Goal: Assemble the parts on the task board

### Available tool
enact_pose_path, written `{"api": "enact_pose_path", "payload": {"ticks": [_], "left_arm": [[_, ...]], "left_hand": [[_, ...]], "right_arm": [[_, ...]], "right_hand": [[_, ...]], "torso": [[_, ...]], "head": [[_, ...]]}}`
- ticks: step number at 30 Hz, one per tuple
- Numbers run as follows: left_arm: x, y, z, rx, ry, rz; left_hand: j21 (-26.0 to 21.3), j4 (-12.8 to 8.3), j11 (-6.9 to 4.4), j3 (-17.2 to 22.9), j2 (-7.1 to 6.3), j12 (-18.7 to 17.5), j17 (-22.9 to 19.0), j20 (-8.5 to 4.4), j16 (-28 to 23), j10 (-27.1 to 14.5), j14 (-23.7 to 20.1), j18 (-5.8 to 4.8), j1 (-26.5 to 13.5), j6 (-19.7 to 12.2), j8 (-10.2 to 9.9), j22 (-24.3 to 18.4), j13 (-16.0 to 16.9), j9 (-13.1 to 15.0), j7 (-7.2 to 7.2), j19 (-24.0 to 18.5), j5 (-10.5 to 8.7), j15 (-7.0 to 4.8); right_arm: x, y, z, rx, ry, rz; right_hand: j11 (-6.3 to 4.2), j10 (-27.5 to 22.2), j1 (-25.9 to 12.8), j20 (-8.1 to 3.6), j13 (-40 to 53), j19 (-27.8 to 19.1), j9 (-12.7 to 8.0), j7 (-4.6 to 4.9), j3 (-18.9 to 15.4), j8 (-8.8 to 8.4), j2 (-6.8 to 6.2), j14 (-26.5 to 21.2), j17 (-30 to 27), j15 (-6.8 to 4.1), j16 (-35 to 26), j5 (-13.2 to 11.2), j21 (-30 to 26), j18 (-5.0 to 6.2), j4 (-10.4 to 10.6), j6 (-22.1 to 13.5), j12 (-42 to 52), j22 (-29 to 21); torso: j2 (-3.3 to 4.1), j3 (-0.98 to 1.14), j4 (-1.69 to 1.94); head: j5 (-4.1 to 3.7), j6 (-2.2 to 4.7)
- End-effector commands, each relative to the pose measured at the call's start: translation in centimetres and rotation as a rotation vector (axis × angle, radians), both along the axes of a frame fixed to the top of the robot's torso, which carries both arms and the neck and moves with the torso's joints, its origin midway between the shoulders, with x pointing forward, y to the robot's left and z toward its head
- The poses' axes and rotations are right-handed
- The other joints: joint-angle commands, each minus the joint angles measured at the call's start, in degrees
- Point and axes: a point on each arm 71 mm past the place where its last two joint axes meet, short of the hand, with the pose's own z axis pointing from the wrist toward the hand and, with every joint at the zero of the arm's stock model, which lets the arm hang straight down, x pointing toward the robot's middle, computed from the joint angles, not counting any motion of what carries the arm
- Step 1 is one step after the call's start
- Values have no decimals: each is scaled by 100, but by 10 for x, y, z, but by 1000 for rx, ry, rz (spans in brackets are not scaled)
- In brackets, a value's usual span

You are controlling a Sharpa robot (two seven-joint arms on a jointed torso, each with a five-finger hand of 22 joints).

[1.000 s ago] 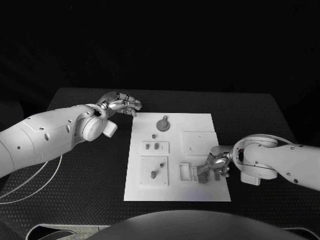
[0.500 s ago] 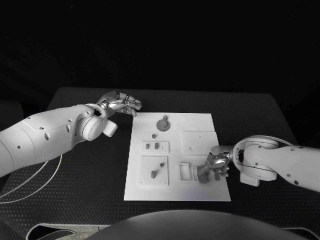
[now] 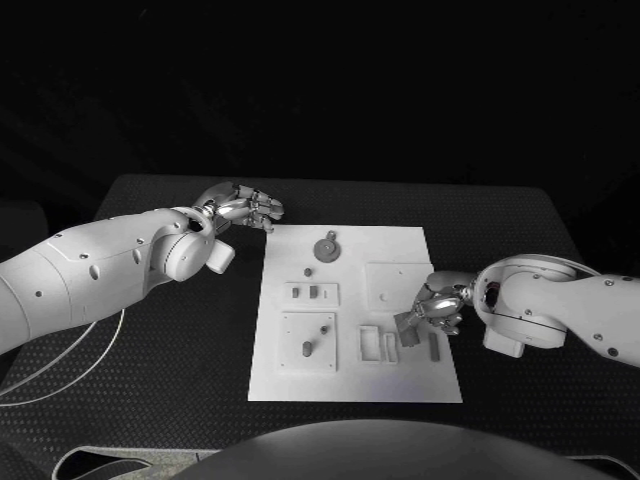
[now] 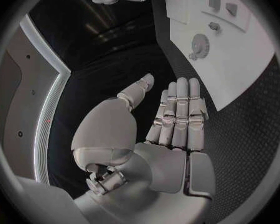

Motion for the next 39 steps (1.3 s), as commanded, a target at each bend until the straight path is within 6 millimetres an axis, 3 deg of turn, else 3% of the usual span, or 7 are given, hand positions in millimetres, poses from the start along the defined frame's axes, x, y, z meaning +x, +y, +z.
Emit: {"api": "enact_pose_path", "payload": {"ticks": [1, 12, 19, 32, 39], "left_arm": [[0, -4, 1, -15, 2, -16], [-1, -5, 1, -16, 4, -19], [-1, -5, 1, -16, 6, -21], [-2, -4, 1, -16, 7, -22], [-2, -4, 1, -16, 9, -22]], "left_hand": [[9, 13, -6, -12, -8, 9, 8, 34, -32, -51, 14, 18, -59, -32, 29, -6, -8, -7, -3, -16, 15, 38], [9, 14, -5, -13, -14, 9, 12, 35, -36, -53, 14, 18, -63, -34, 29, -7, -9, -7, -3, -18, 16, 38], [10, 16, -4, -15, -16, 7, 16, 35, -39, -58, 14, 18, -67, -38, 28, -8, -10, -8, -2, -18, 16, 38], [10, 27, 1, -17, -17, 4, 24, 37, -49, -68, 11, 17, -79, -43, 29, -10, -13, -10, 0, -20, 18, 40], [10, 31, 2, -16, -15, 4, 27, 37, -52, -70, 10, 17, -82, -43, 30, -11, -14, -10, 1, -21, 18, 41]], "right_arm": [[-1, 5, 4, 47, 13, -24], [0, 32, -4, 75, 112, -4], [-4, 44, -19, 72, 144, 5], [-6, 46, -25, 32, 117, 33], [-4, 45, -26, 24, 102, 32]], "right_hand": [[2, 40, 143, 18, -8, 20, 57, 35, 128, 20, 145, -2, -18, -36, 27, 18, 34, 82, -117, 84, -6, 104], [10, 23, 36, 24, -20, 8, 50, 45, 142, -20, 37, -66, -114, -32, 12, 17, 20, 82, -85, 68, -31, 95], [29, -16, -127, 43, -24, -24, 41, 63, 149, -68, -28, -153, -209, -15, -2, 17, -1, 82, -12, 39, -52, 92], [38, -49, -316, 52, -25, -51, 36, 73, 171, -109, -123, -233, -301, -7, -1, 17, -16, 82, 103, 29, -65, 92], [38, -55, -443, 52, -22, -52, 38, 73, 182, -126, -203, -248, -330, -6, 17, 17, -17, 82, 206, 38, -62, 93]], "torso": [[-1, -7, -1], [4, -11, 3], [4, 1, 14], [4, 3, -6], [5, 5, 1]], "head": [[4, 8], [28, -6], [53, -17], [71, -18], [69, -13]]}}
